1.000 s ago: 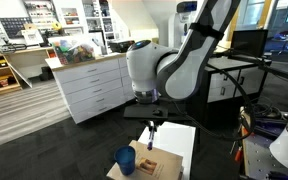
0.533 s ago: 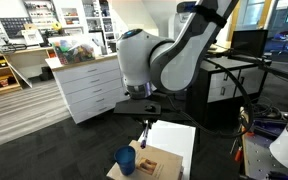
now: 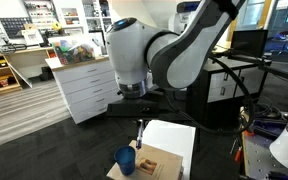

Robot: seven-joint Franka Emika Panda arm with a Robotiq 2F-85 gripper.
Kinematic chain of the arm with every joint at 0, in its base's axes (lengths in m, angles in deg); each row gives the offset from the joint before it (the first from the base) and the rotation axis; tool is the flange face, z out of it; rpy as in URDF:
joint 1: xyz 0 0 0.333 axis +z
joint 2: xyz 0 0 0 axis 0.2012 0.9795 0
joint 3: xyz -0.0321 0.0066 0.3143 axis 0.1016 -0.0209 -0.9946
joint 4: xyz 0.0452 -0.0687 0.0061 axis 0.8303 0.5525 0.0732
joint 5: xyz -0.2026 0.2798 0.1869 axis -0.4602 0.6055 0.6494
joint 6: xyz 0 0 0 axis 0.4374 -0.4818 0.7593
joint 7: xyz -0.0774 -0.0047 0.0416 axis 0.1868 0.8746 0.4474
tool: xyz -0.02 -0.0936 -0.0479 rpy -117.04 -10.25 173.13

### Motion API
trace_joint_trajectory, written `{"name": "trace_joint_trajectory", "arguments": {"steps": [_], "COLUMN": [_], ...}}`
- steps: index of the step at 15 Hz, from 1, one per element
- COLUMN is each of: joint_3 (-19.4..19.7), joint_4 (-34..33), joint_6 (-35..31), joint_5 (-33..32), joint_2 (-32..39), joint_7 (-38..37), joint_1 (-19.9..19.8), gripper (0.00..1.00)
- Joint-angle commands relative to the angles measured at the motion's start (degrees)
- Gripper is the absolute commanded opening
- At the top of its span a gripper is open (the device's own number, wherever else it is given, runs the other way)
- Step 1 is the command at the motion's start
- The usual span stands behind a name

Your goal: Pick up the pen from the top of the books and put it in the blue cup.

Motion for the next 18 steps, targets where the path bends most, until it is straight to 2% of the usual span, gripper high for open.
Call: {"name": "trace_joint_trajectory", "arguments": {"steps": [1, 12, 18], "joint_3": [-2.98, -5.36, -4.79], "joint_4": [-0.82, -3.01, -3.4], "joint_6": [2.32, -2.66, -8.11], "joint_5": [-4.14, -12.11, -22.65], "joint_2": [-0.98, 1.04, 1.75], "joint_7": [-2.84, -2.15, -5.05], "joint_1": [-1.37, -1.62, -1.72], "gripper": [0.06, 0.06, 0.06]}}
